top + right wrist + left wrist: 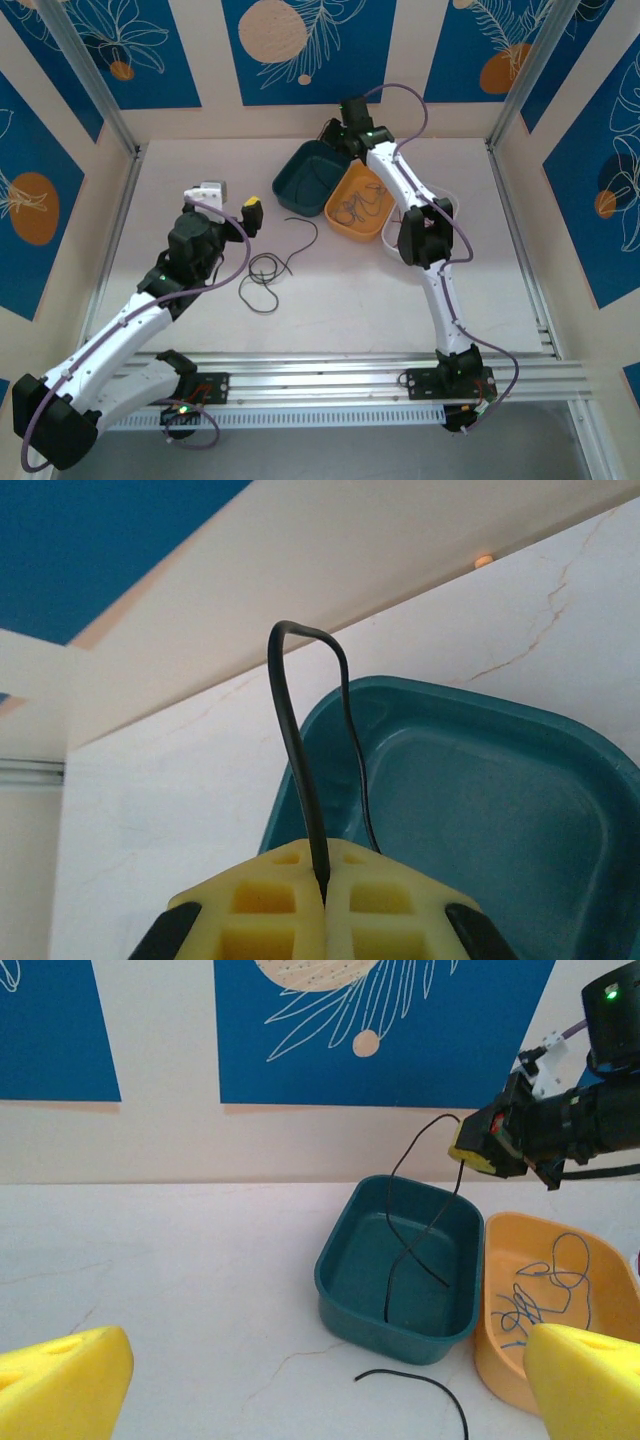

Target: Untangle the cables

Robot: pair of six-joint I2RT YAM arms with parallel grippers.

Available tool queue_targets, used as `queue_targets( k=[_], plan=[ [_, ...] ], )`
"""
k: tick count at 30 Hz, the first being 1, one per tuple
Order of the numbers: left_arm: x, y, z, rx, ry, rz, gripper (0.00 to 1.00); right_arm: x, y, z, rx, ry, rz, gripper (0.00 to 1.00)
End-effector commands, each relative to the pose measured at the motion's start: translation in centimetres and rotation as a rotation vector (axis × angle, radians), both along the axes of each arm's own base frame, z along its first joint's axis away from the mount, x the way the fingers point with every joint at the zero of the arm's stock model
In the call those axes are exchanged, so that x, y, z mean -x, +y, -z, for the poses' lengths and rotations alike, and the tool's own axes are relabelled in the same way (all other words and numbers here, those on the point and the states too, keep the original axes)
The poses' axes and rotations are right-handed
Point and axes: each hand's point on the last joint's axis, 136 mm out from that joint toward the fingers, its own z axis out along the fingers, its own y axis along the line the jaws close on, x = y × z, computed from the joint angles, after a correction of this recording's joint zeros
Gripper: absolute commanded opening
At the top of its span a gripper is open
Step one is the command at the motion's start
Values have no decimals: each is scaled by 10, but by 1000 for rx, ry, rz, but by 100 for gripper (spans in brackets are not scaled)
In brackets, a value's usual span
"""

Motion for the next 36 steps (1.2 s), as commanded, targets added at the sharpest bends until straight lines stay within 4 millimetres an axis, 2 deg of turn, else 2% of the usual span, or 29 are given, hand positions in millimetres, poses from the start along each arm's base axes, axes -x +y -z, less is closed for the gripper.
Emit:
queue_targets(
  k=[1,7,11,16,22,26,30,34,36],
  plan=[
    [-1,8,-6,16,-38,-30,100,10,13,16,126,-14,-69,0],
    [-1,11,-4,8,-38,-45,100,29,28,34,153,37,-158,0],
    [-1,10,-1,5,-33,-44,100,40,27,54,160,110,-155,0],
    [-4,9,6,-4,-11,-42,100,47,15,80,201,196,-119,0],
    [-7,6,13,-6,12,-41,100,49,19,94,282,190,-179,0],
    [-8,6,14,-2,14,-43,100,48,23,94,356,161,-221,0],
    [-10,5,17,-1,25,-44,100,48,29,82,396,118,-252,0],
    [-13,4,27,-3,71,-50,100,49,30,61,442,67,-259,30],
    [-14,4,31,-4,96,-56,100,49,29,48,455,43,-255,34]
  ],
)
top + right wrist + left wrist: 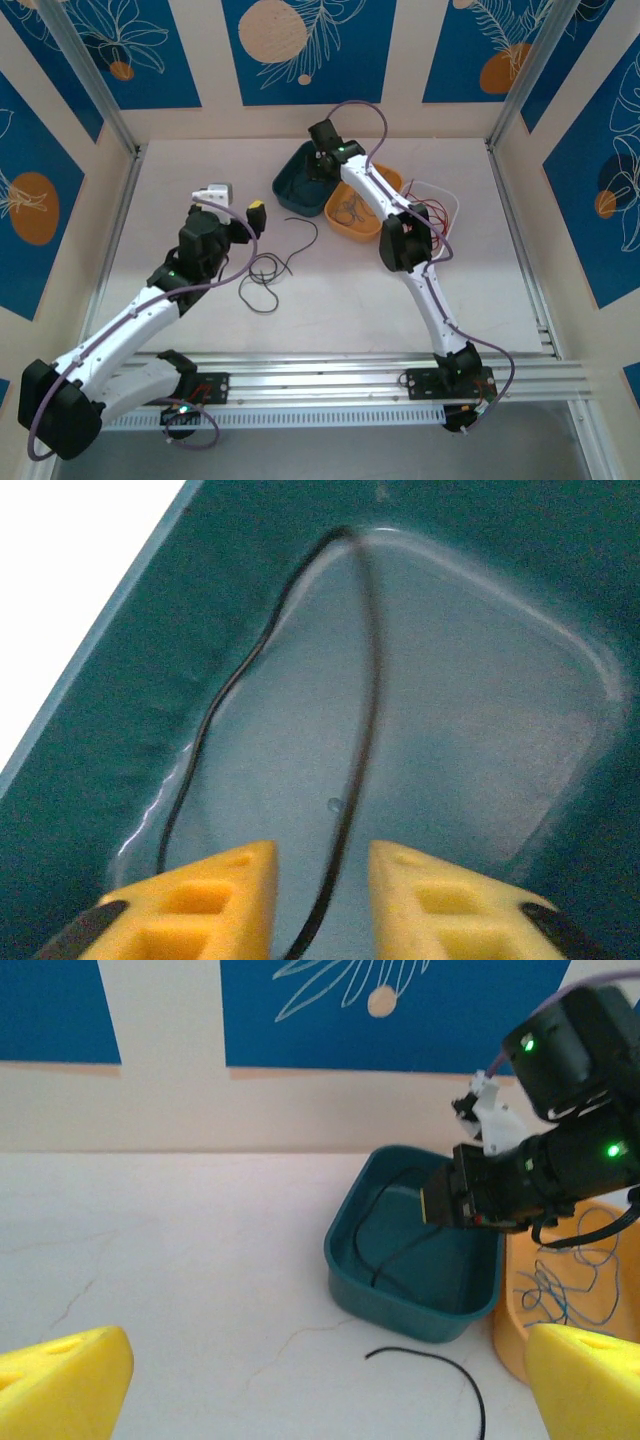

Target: Untangle the cables

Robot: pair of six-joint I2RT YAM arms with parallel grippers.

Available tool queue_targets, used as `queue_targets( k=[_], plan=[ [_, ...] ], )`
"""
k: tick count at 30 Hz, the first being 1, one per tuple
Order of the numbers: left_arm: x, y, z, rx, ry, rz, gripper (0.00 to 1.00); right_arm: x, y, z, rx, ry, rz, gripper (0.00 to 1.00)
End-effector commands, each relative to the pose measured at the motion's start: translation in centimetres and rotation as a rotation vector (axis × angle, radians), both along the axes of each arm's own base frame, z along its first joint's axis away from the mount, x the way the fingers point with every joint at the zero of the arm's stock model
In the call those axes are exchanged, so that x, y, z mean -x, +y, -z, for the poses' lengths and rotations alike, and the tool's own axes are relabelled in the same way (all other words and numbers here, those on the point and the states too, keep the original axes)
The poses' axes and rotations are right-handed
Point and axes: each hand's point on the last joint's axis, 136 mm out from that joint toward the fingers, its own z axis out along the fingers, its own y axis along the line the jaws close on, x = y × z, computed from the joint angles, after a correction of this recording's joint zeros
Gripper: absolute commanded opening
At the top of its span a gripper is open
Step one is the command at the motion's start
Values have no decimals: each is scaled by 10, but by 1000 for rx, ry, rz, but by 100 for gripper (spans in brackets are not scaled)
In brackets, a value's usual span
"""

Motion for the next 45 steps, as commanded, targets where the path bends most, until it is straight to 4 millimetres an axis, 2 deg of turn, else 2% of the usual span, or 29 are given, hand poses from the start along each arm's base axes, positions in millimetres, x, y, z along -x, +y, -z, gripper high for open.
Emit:
queue_targets(
  k=[1,7,11,15,19,21,25,31,34,39,41,45],
  plan=[
    [-4,7,3,20,36,-39,100,1,-5,-44,45,-79,-15,35],
    [-5,4,8,32,57,-26,100,4,-15,-74,64,-123,8,43],
    [-4,6,7,36,54,-32,100,9,-14,-89,39,-131,-5,51],
    [-3,8,13,43,84,-41,100,19,-10,-111,-4,-136,-19,53],
    [-3,13,36,62,203,-58,100,40,-6,-129,-15,-126,-42,53],
    [-4,18,53,89,289,-74,100,55,-5,-131,-9,-101,-54,55],
    [-7,15,92,134,475,-40,100,91,0,-128,-6,-59,-77,57],
    [0,15,140,141,642,-63,100,159,11,-99,4,20,-97,57],
    [9,20,158,155,687,-91,100,192,13,-75,33,86,-70,57],
    [27,30,183,181,737,-145,100,242,33,-28,51,234,-37,57],
    [33,35,189,193,743,-172,100,252,39,-11,64,268,-20,58],
    [42,44,193,215,730,-220,100,253,46,11,56,321,21,58]
  ],
)
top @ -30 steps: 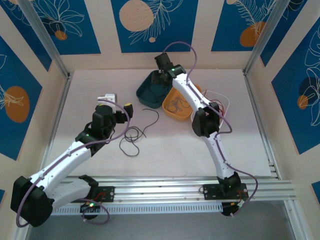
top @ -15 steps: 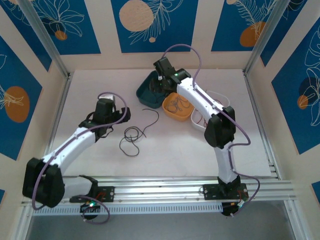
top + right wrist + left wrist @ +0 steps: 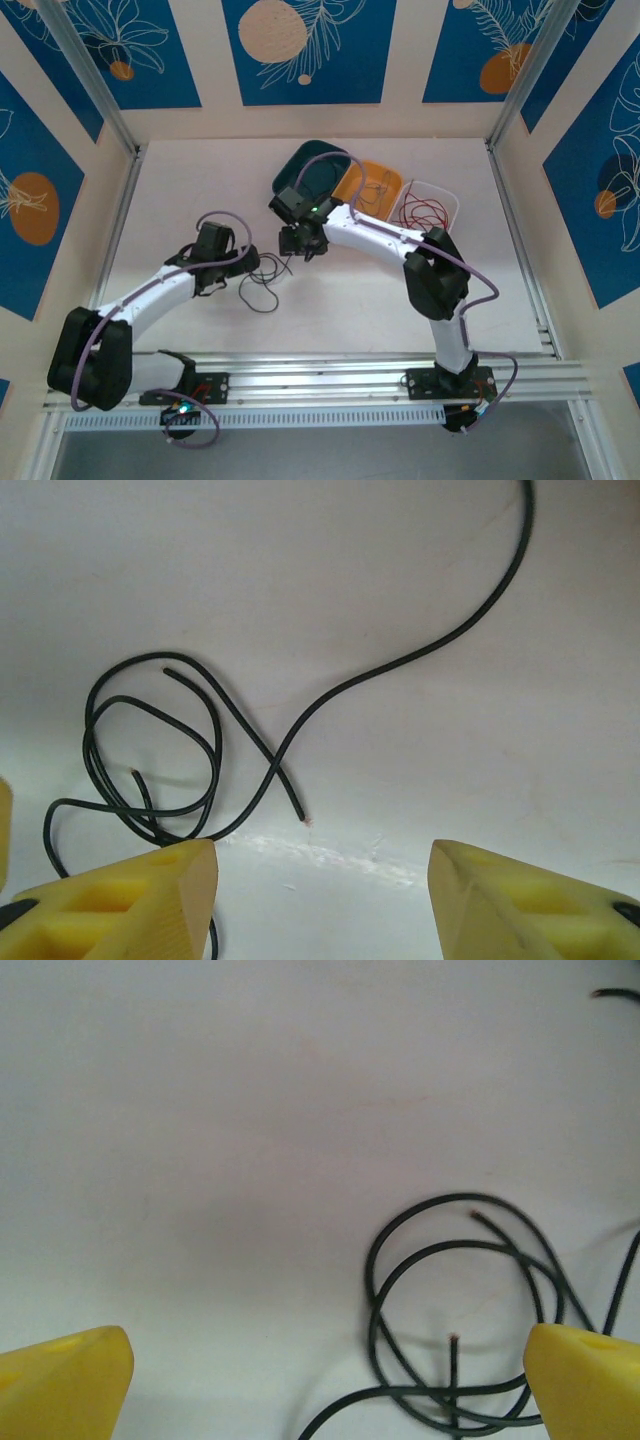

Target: Untangle the cables

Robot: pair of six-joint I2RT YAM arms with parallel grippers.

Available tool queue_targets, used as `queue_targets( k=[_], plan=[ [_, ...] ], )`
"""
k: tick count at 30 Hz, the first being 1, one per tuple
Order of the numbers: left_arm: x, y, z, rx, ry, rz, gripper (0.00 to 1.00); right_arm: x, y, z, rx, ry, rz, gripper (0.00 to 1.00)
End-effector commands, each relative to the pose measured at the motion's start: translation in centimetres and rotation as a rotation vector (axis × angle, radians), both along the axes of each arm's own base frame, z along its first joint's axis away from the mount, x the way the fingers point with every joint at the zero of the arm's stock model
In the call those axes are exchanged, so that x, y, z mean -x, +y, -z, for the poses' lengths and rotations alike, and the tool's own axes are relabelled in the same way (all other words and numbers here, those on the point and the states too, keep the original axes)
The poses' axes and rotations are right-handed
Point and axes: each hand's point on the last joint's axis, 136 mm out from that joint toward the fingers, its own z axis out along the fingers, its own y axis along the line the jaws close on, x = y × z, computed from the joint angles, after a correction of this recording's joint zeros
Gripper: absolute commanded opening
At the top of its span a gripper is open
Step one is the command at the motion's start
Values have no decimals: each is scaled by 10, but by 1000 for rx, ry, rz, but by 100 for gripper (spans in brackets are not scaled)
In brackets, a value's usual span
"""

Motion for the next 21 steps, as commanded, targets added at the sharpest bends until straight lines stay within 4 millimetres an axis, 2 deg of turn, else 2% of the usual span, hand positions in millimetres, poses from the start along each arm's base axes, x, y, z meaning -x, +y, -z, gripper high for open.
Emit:
queue_targets(
  k=[1,9,15,21],
  plan=[
    [3,10,-5,22,-27,-75,100,-4,2,20,-9,60,92,57],
    [6,16,-8,27,-70,-104,100,-12,20,50,13,122,97,57],
    [6,15,-5,24,-63,-100,100,-21,23,65,60,128,94,55],
    [5,15,-5,22,-66,-100,100,-8,21,83,115,179,66,50]
  ],
)
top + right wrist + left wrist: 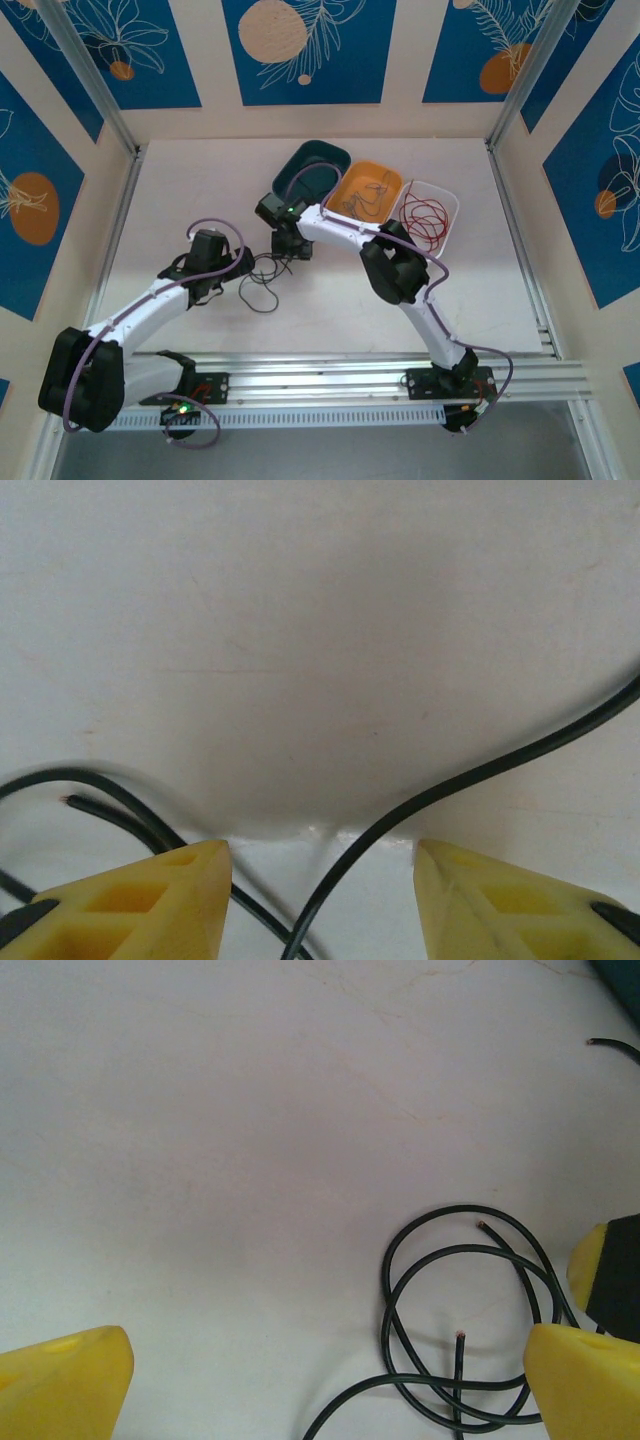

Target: Untangle the cables

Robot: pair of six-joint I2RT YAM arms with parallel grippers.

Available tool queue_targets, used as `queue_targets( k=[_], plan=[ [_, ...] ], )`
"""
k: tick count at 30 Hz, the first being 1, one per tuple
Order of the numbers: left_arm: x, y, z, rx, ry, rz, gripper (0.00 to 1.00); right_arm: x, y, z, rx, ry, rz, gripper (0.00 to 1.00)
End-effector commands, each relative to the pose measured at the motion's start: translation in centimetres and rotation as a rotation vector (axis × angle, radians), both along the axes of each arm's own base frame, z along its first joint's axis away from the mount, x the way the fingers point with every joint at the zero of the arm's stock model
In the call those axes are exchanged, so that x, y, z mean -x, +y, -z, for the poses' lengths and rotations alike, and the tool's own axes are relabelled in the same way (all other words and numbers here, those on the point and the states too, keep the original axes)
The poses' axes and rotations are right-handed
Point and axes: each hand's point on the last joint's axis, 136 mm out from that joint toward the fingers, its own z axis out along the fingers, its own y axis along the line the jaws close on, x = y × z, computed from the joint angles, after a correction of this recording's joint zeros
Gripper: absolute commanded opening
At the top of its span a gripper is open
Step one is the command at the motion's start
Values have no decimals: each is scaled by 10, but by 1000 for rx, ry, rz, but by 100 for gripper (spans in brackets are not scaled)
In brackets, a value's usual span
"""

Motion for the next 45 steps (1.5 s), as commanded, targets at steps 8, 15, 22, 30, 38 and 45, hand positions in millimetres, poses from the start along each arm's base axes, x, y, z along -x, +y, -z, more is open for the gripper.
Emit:
queue_targets(
  k=[8,15,22,30,38,45],
  plan=[
    [-2,5,4,-6,1,-28,100,23,-10,14,60,72,-35,18],
    [-1,1,7,5,14,-6,100,17,6,-35,-82,-8,-93,0],
    [-3,-5,8,26,15,17,100,28,15,-112,-182,-131,-201,0],
    [-5,-3,2,35,-5,-2,100,35,17,-195,-347,-251,-343,0],
    [-4,1,-2,27,-22,-17,100,24,20,-285,-539,-447,-433,0],
    [-5,0,-1,29,-20,-15,100,3,18,-344,-608,-692,-459,0]
  ],
)
